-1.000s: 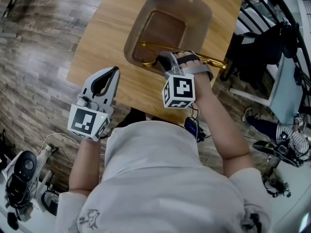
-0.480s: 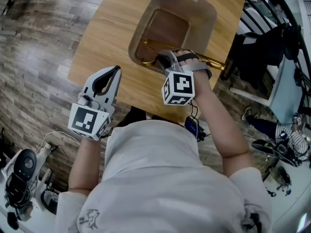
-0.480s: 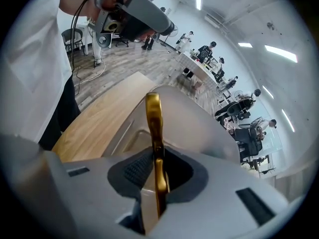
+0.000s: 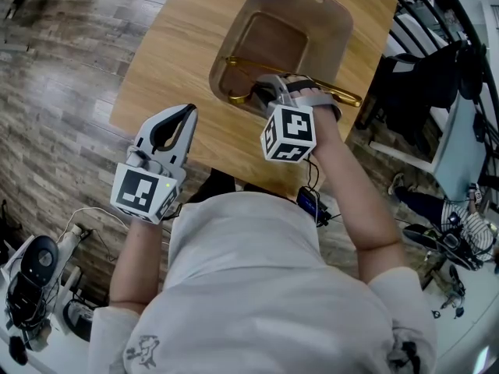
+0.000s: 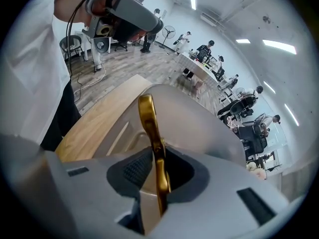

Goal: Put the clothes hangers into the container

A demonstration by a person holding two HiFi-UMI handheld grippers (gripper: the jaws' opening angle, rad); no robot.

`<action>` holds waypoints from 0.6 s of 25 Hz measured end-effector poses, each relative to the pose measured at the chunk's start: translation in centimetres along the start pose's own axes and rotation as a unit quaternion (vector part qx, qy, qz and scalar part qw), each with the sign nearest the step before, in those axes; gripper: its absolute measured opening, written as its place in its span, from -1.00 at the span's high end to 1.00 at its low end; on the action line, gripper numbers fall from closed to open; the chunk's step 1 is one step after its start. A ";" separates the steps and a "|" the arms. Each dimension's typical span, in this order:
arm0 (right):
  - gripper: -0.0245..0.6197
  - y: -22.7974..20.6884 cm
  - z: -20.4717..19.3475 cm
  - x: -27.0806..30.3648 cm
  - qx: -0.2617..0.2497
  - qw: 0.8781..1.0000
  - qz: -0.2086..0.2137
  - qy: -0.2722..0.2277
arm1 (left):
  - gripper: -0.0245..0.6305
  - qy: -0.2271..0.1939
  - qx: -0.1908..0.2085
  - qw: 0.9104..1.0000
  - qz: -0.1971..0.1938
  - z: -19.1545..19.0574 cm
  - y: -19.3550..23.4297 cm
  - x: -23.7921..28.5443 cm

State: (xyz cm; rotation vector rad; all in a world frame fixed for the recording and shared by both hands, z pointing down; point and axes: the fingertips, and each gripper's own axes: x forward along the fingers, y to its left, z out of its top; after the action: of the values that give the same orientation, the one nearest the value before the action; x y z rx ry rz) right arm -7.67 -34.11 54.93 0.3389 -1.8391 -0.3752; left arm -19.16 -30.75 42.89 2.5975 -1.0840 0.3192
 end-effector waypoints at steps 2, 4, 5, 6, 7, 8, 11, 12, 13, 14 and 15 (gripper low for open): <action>0.64 0.0 0.1 -0.2 0.003 1.000 0.000 -0.004 | 0.91 0.001 0.000 1.000 0.002 0.0 0.0 -0.1; 0.60 -0.1 0.1 -0.4 0.009 1.000 0.000 -0.007 | 0.91 0.001 -0.001 1.000 0.004 0.0 0.0 -0.2; 0.59 -0.3 0.1 -0.7 0.011 1.000 -0.001 -0.009 | 0.91 0.001 -0.001 1.000 0.005 0.0 0.0 -0.2; 0.58 -0.4 0.1 -0.9 0.014 1.000 -0.003 -0.011 | 0.91 0.001 -0.002 1.000 0.005 0.0 -0.1 -0.2; 0.57 -0.6 0.1 -1.2 0.017 1.000 -0.006 -0.014 | 0.91 0.000 -0.001 1.000 0.006 0.1 -0.2 -0.2; 0.57 -0.8 0.0 -1.6 0.021 1.000 -0.008 -0.017 | 0.91 0.000 -0.001 1.000 0.006 0.1 -0.3 -0.1; 0.57 -1.1 0.2 -2.9 0.027 0.999 -0.016 -0.028 | 0.91 -0.002 0.001 1.000 0.007 0.4 -0.8 0.0; 0.57 -1.1 0.3 -3.5 0.027 0.999 -0.020 -0.032 | 0.91 -0.003 0.002 1.000 0.007 0.5 -1.1 0.0; 0.57 -1.1 0.5 -4.0 0.027 0.999 -0.024 -0.037 | 0.91 -0.003 0.003 1.000 0.007 0.6 -1.4 0.0; 0.57 -1.1 0.8 -4.7 0.028 0.998 -0.029 -0.042 | 0.91 -0.004 0.005 1.000 0.007 0.7 -1.7 0.0; 0.57 -1.1 1.0 -5.3 0.031 0.998 -0.034 -0.049 | 0.91 -0.005 0.007 1.000 0.007 0.8 -2.0 -0.1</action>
State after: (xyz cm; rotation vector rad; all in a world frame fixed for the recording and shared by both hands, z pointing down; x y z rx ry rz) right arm -7.08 -32.86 49.59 0.4321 -1.9419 -0.3883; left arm -17.75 -29.65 41.76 2.6078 -1.1080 0.3177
